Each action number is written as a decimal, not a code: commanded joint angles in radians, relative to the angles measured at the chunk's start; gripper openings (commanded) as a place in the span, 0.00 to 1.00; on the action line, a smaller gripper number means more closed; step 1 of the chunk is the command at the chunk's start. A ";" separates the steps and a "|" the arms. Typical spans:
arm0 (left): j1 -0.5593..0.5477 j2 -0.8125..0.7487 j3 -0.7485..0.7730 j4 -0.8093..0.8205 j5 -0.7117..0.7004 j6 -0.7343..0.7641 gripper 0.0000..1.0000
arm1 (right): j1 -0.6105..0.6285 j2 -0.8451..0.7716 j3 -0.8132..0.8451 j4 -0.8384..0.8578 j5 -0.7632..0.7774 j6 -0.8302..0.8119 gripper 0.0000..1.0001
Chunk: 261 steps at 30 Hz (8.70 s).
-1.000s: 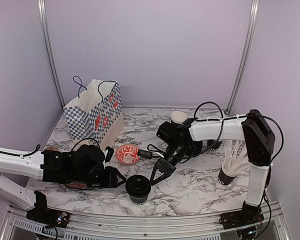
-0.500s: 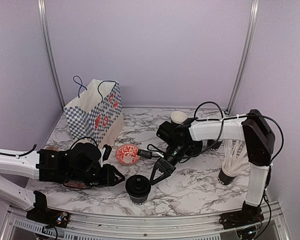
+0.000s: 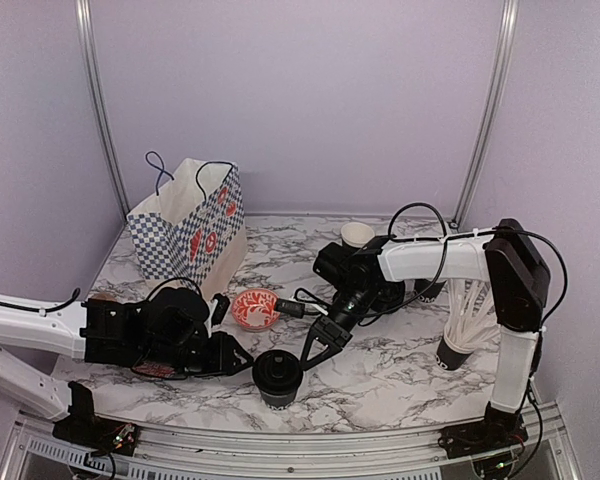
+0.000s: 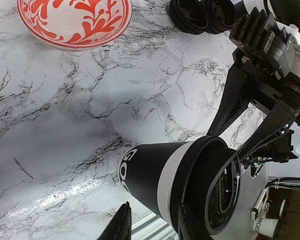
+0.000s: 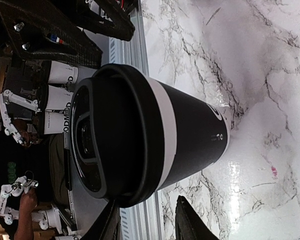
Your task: Pack the takeout coffee
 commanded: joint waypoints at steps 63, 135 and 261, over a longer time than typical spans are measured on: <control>-0.046 0.363 -0.076 -0.290 0.062 0.075 0.22 | -0.003 0.087 0.069 0.090 0.217 0.039 0.15; -0.151 0.031 -0.062 0.199 -0.148 -0.164 0.35 | -0.012 -0.005 0.093 0.003 0.051 -0.070 0.31; -0.155 0.323 0.475 -0.312 -0.319 0.076 0.64 | -0.125 -0.348 -0.165 0.078 0.178 -0.269 0.35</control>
